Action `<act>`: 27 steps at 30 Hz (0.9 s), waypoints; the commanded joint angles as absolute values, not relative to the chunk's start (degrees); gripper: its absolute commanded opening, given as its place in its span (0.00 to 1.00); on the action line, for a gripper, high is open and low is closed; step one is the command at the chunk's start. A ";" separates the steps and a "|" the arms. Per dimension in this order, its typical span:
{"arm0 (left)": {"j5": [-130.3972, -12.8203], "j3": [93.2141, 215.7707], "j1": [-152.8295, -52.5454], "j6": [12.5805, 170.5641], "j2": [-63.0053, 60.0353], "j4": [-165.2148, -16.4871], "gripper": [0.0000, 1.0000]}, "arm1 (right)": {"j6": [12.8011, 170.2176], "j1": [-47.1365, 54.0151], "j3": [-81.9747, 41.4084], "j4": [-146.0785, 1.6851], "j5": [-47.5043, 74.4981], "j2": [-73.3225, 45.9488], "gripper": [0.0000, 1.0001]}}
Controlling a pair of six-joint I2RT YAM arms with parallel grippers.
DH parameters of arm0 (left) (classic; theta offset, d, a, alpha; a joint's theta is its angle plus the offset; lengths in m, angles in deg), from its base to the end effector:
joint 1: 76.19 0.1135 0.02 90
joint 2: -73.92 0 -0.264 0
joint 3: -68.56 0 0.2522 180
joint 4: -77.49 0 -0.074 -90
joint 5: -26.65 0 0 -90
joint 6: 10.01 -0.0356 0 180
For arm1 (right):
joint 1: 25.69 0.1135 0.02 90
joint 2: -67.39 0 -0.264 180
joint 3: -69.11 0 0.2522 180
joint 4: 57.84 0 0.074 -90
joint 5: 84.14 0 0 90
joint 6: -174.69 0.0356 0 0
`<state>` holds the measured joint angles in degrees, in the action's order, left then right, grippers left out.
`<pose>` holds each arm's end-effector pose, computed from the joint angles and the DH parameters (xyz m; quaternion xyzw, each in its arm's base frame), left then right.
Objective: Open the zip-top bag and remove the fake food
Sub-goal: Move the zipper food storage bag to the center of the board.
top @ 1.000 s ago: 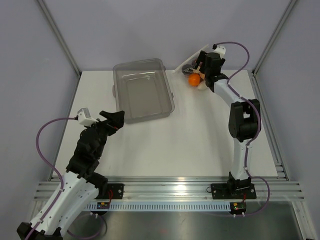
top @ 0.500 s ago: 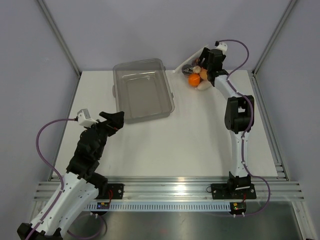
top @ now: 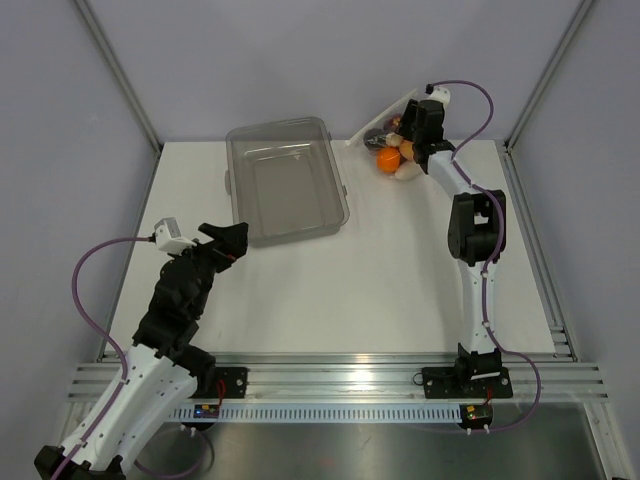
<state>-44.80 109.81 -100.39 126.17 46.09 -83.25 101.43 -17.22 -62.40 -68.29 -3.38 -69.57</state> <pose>0.1315 -0.0467 0.2843 -0.2457 0.6985 -0.2834 0.6095 0.5636 0.0782 0.2398 0.1058 0.7899 0.0683 0.6001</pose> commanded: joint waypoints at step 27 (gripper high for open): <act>-43.66 110.27 -100.27 126.84 45.44 -85.06 0.99 | 101.66 -17.07 -68.40 -72.92 1.64 -72.01 0.21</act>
